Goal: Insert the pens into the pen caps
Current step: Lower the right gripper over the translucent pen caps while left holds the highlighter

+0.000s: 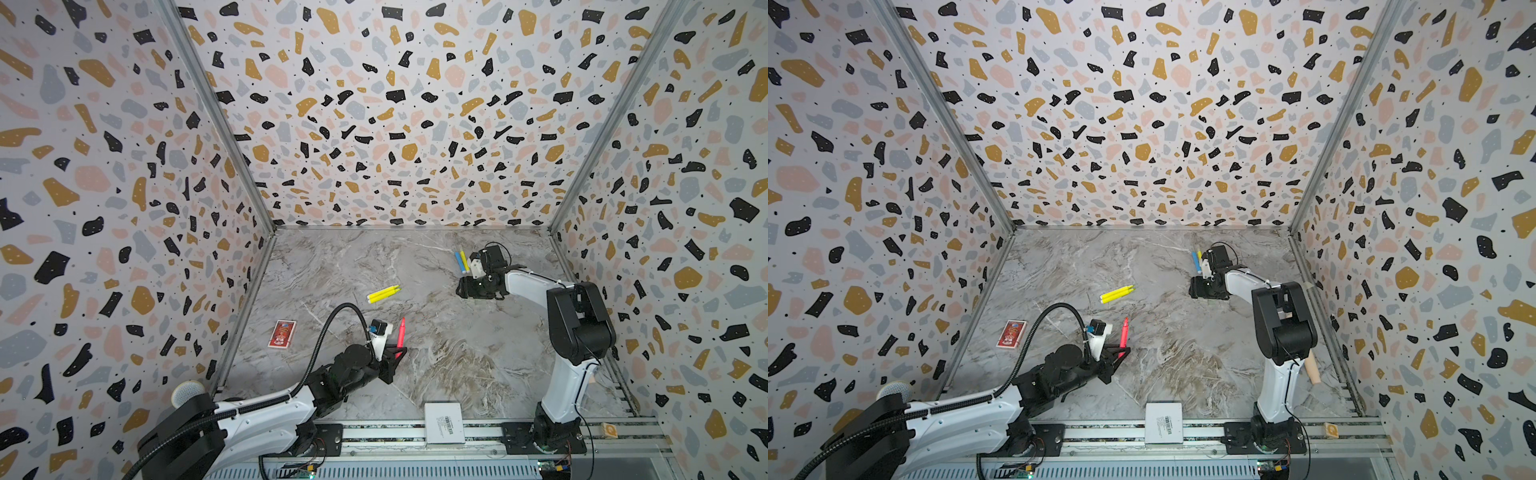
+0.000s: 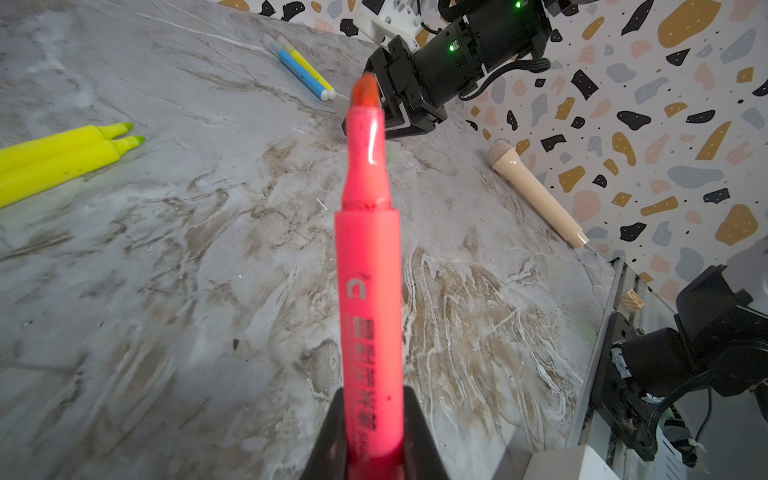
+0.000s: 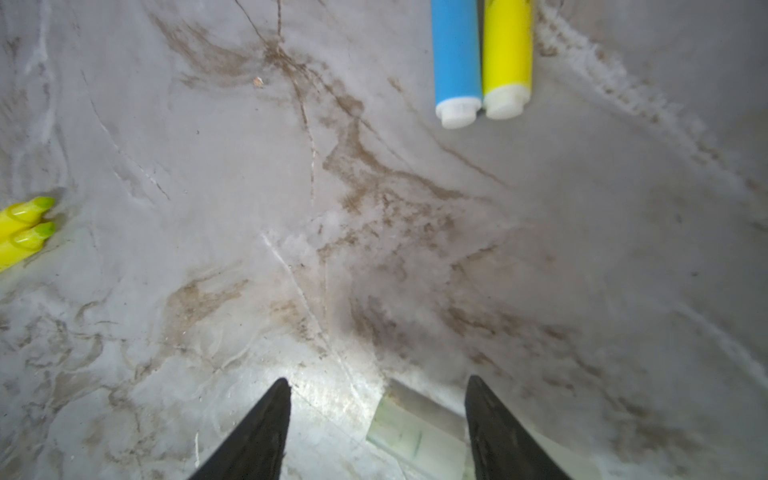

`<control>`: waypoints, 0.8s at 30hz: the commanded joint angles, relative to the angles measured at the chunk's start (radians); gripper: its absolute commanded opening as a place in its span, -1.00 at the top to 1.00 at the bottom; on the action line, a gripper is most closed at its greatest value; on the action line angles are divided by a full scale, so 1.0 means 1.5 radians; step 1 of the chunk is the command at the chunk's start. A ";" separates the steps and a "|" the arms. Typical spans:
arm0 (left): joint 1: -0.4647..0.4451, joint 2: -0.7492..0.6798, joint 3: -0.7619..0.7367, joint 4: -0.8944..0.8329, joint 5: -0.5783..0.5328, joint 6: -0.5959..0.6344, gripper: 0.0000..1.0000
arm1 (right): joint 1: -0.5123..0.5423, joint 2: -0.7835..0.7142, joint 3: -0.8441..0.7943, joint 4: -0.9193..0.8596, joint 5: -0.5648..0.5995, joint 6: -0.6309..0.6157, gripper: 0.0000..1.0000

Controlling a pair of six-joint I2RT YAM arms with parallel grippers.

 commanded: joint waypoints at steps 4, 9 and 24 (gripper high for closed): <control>0.005 -0.007 -0.007 0.005 -0.007 -0.005 1.00 | 0.030 -0.018 -0.020 -0.011 0.030 -0.012 -0.33; 0.005 -0.010 -0.006 0.003 -0.009 -0.005 1.00 | 0.045 -0.038 -0.050 -0.001 0.045 -0.003 -0.32; 0.007 -0.019 -0.009 -0.002 -0.013 -0.005 1.00 | 0.068 -0.071 -0.081 0.008 0.051 0.004 -0.31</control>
